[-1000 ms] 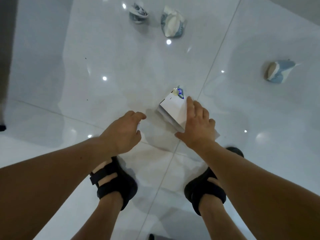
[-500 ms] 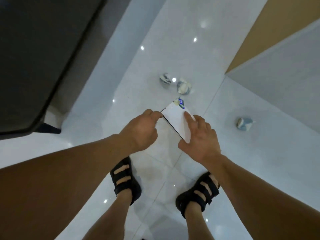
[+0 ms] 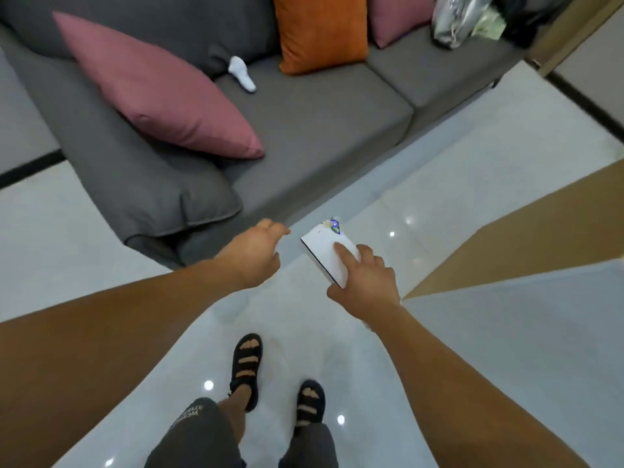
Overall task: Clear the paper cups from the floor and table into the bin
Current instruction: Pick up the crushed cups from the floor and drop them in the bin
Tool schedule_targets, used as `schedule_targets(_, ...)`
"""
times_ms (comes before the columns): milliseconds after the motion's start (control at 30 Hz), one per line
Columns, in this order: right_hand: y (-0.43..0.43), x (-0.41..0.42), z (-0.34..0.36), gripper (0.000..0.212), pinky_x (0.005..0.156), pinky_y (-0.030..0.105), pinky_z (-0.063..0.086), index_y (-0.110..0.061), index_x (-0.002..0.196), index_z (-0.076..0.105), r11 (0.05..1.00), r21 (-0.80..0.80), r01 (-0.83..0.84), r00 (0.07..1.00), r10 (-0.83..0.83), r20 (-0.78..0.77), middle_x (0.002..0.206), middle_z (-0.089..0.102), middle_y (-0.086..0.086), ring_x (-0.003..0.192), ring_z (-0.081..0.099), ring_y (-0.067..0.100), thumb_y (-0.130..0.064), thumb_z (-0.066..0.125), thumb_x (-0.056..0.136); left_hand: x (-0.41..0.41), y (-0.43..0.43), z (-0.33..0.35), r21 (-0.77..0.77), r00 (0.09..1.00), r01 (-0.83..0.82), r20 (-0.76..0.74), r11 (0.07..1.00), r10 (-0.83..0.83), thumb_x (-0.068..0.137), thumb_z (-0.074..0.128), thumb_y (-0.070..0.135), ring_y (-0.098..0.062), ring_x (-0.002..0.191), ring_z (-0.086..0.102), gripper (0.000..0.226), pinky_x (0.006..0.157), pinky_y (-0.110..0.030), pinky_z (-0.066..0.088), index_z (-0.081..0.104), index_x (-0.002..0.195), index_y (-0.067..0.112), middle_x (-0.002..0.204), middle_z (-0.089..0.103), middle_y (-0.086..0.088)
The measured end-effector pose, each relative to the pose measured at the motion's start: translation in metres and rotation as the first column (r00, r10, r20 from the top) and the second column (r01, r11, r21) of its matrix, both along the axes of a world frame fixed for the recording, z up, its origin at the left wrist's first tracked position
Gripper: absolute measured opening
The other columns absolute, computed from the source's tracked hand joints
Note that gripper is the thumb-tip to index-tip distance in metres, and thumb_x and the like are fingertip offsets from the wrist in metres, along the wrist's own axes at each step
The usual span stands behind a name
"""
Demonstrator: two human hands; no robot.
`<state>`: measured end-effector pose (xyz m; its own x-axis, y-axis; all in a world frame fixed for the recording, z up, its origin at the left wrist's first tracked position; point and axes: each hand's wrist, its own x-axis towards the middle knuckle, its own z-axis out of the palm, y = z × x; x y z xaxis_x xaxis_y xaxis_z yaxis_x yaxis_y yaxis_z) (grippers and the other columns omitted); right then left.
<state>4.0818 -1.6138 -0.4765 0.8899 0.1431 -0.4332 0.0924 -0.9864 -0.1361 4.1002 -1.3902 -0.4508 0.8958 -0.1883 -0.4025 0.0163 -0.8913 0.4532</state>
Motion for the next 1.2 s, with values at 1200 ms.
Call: schedule_targets(1200, 0.669, -0.243, 0.192, 0.076, 0.09, 0.04, 0.037, -0.04, 0.145, 0.024, 0.157, -0.065, -0.985, 0.143, 0.973, 0.182, 0.14, 0.036, 0.004, 0.114, 0.045, 0.03, -0.053, 0.056, 0.078, -0.518, 0.525, 0.156, -0.018, 0.192, -0.98, 0.218, 0.2, 0.957, 0.091, 0.05, 0.017, -0.022, 0.112, 0.054, 0.049, 0.091, -0.029, 0.043, 0.041, 0.14, 0.019, 0.133, 0.046, -0.003)
